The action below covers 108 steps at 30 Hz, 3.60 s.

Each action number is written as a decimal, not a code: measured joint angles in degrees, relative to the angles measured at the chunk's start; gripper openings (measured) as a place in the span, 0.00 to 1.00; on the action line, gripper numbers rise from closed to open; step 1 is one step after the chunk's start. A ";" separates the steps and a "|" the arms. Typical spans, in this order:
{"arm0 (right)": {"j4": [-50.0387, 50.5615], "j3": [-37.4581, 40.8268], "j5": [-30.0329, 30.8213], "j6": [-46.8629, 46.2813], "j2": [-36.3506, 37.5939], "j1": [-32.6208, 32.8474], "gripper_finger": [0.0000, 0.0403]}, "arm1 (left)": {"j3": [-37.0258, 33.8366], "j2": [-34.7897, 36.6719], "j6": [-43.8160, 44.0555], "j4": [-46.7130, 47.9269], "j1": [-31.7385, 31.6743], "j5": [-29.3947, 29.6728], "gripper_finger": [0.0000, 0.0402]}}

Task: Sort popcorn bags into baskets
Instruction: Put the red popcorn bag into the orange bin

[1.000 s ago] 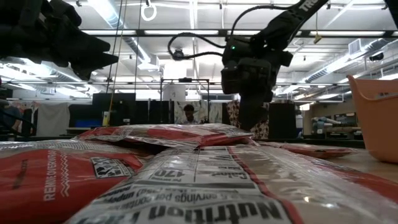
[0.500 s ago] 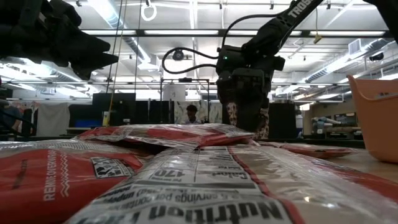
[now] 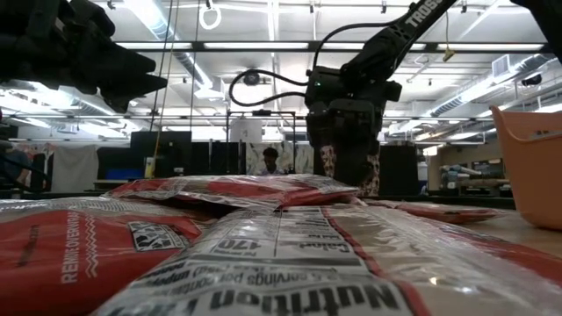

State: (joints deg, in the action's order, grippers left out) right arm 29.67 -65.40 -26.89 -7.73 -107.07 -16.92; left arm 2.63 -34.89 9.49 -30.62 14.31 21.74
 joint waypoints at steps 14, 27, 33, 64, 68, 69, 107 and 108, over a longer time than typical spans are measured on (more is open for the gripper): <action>-5.40 0.05 1.44 -1.03 -2.45 2.94 0.27 | 0.02 -0.04 -0.10 0.07 0.00 0.22 0.51; 7.23 -4.95 3.50 0.15 3.00 -0.09 0.02 | 0.00 -0.04 -0.28 0.12 0.00 0.26 0.51; 17.36 -10.82 8.52 -0.14 9.95 2.38 0.03 | 0.00 -0.02 -2.51 0.13 -0.02 1.46 0.51; 18.95 -12.19 16.53 -21.99 31.47 13.95 0.02 | -0.07 -4.50 -6.46 -10.12 -5.98 -5.85 0.51; 15.13 -12.19 14.85 -20.09 31.43 14.50 0.02 | -0.07 -9.59 -3.82 -13.36 -9.15 -9.01 0.51; 13.97 -12.19 14.81 -19.68 31.43 14.56 0.02 | -0.07 -11.09 -3.09 -14.89 -9.74 -10.01 0.51; 30.02 -12.19 13.47 -65.16 31.43 45.18 0.02 | 10.64 -36.22 -14.07 -28.63 -13.00 -12.79 0.61; 30.31 -12.19 13.68 -67.55 31.43 46.51 0.02 | 10.64 -36.23 -15.05 -29.29 -13.32 -12.78 0.61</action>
State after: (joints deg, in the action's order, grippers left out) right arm 59.98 -77.58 -13.21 -75.28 -75.64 29.59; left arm 13.28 -71.13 -5.56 -59.92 0.99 8.96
